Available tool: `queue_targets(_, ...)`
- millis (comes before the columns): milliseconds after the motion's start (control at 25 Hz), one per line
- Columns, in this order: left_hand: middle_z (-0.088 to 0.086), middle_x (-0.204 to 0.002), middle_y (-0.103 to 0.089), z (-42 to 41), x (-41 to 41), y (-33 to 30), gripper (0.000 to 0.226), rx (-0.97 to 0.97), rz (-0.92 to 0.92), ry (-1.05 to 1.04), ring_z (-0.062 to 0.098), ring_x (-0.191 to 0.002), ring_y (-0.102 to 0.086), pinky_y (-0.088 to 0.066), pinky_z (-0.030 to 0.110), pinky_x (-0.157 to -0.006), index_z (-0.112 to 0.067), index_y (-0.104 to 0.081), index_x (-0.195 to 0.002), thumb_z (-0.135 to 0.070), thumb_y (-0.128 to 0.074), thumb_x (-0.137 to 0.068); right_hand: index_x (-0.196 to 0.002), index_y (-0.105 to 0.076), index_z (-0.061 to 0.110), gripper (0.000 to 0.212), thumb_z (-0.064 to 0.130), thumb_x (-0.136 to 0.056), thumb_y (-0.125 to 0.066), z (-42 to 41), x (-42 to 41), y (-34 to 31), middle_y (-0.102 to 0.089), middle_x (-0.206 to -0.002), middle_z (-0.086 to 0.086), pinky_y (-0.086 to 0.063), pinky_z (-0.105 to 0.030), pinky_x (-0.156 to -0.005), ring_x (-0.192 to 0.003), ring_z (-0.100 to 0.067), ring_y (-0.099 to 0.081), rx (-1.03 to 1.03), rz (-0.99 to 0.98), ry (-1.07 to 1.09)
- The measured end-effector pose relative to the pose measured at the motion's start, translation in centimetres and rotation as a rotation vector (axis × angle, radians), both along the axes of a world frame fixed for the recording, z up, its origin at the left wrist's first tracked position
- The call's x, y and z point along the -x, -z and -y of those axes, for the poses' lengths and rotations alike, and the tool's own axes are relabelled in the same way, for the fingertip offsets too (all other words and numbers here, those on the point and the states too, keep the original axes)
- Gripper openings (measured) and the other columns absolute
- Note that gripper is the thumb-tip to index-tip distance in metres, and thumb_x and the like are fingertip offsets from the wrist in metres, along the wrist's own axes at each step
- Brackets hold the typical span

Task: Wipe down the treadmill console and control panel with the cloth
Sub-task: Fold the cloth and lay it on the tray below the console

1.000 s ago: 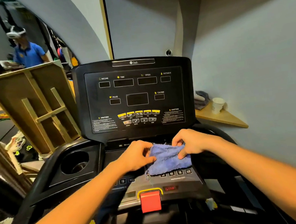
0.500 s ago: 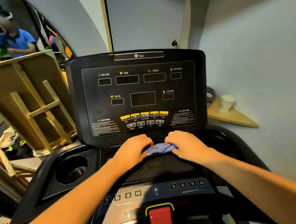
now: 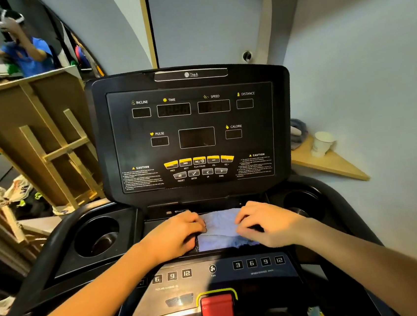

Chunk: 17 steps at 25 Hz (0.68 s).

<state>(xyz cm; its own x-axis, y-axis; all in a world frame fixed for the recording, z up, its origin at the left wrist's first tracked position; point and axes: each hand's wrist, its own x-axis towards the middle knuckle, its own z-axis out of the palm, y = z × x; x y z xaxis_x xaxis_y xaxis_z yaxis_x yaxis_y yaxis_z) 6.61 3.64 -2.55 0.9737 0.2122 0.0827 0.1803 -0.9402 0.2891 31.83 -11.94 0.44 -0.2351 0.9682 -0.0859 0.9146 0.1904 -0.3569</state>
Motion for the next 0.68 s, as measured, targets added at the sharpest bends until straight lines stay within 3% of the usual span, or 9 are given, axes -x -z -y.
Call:
queue_targets(240, 0.003, -0.108, -0.064, 0.4, -0.5, -0.4, 0.037, -0.115, 0.044, -0.040, 0.019, -0.099, -0.060, -0.057, 0.037, -0.076, -0.019, -0.069, -0.110, -0.038, -0.044, -0.090, -0.107, -0.071, 0.025, 0.026, 0.041, -0.087, -0.067, -0.8, -0.7, 0.3, -0.059, -0.106, 0.011, -0.046, -0.028, -0.090, -0.103, -0.005, -0.047, -0.028, 0.037, 0.084)
queue_targets(400, 0.003, -0.107, -0.066, 0.2, -0.4, -0.1, 0.042, -0.115, 0.064, -0.051, 0.020, -0.096, -0.063, -0.058, 0.039, -0.076, -0.019, -0.070, -0.111, -0.042, -0.040, -0.092, -0.102, -0.073, 0.026, 0.018, 0.035, -0.094, -0.060, -0.9, -0.9, 0.4, -0.062, -0.101, 0.013, -0.046, -0.028, -0.089, -0.100, -0.004, -0.048, -0.041, 0.031, 0.059)
queue_targets(680, -0.006, -0.094, -0.066, 1.3, -0.4, -1.2, 0.024, -0.144, 0.227, -0.107, 0.013, -0.084, -0.062, -0.055, 0.032, -0.069, -0.023, -0.071, -0.102, -0.036, -0.053, -0.092, -0.098, -0.073, 0.027, 0.014, 0.032, -0.095, -0.060, 0.1, -1.7, -0.6, -0.064, -0.096, 0.016, -0.048, -0.027, -0.087, -0.097, -0.001, -0.054, -0.147, -0.088, 0.115)
